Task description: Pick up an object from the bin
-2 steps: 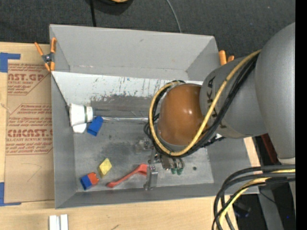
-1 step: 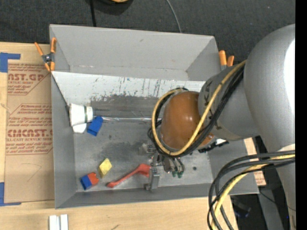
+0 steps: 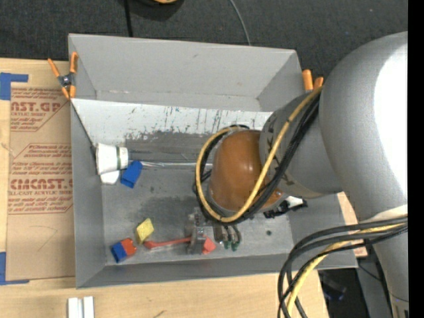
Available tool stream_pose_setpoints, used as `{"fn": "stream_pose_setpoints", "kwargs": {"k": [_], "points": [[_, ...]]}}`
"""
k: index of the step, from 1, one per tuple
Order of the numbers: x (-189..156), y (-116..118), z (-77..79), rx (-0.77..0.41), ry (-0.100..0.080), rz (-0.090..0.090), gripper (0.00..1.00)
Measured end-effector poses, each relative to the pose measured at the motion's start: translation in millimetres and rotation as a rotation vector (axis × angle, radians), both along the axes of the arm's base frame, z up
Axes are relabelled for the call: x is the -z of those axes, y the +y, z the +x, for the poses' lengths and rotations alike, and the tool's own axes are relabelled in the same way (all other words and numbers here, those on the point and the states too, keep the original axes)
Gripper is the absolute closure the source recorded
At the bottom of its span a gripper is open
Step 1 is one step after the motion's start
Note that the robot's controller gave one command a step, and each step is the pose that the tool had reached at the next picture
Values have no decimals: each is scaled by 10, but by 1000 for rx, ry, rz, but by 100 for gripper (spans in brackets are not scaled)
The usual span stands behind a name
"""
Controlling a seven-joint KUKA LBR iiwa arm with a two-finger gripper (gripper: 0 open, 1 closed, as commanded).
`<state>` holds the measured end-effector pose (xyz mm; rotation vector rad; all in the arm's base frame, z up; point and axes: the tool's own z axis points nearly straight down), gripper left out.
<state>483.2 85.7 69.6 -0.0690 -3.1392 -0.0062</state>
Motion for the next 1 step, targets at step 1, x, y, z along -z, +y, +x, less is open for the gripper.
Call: {"fn": "stream_pose_setpoints", "kwargs": {"k": [1], "points": [[0,0,0,0,0,0,100]]}}
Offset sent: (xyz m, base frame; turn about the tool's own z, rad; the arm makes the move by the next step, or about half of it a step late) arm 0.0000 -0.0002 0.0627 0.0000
